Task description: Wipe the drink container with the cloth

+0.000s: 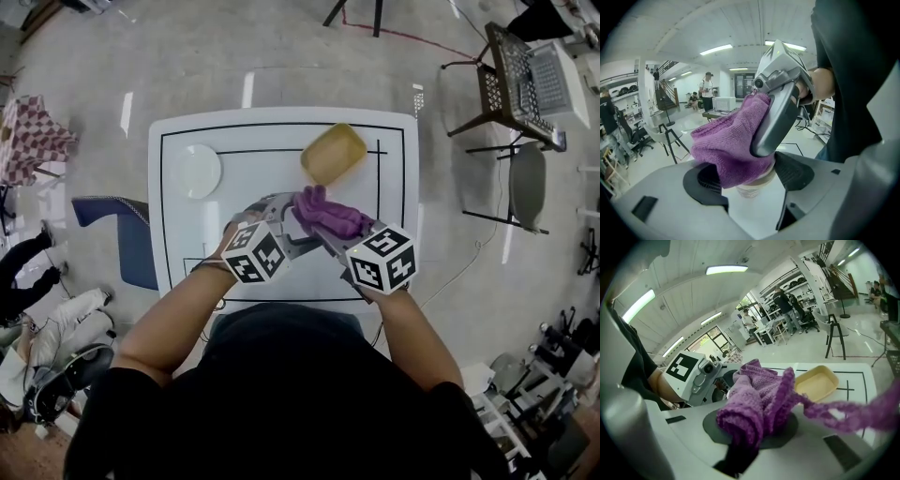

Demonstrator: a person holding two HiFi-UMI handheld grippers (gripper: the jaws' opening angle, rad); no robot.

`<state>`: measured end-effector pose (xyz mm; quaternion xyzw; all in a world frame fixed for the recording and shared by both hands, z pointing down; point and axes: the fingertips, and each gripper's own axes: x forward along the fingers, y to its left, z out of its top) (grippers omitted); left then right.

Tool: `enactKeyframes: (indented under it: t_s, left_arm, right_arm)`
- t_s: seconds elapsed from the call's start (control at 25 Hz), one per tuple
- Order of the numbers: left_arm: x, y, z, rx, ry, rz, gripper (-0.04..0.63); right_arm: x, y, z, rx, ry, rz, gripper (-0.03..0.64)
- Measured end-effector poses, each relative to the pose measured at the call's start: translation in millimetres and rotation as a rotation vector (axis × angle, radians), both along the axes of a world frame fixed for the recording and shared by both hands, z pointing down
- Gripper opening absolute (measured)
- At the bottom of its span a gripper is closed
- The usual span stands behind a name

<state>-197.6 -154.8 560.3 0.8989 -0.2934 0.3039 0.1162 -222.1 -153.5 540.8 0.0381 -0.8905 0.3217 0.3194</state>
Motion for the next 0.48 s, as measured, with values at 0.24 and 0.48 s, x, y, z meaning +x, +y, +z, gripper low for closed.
enactKeyframes:
  t_s: [0.24,0.48]
  left_arm:
    - [1,0,3,0.001,0.005,-0.012,0.353]
    - [9,2,3,0.022,-0.014,0.008,0.345]
  right_arm:
    - [32,-18,4,0.088,0.079,0.036,0.083]
    - [54,-24,2,0.108,0.109,0.076,0.087]
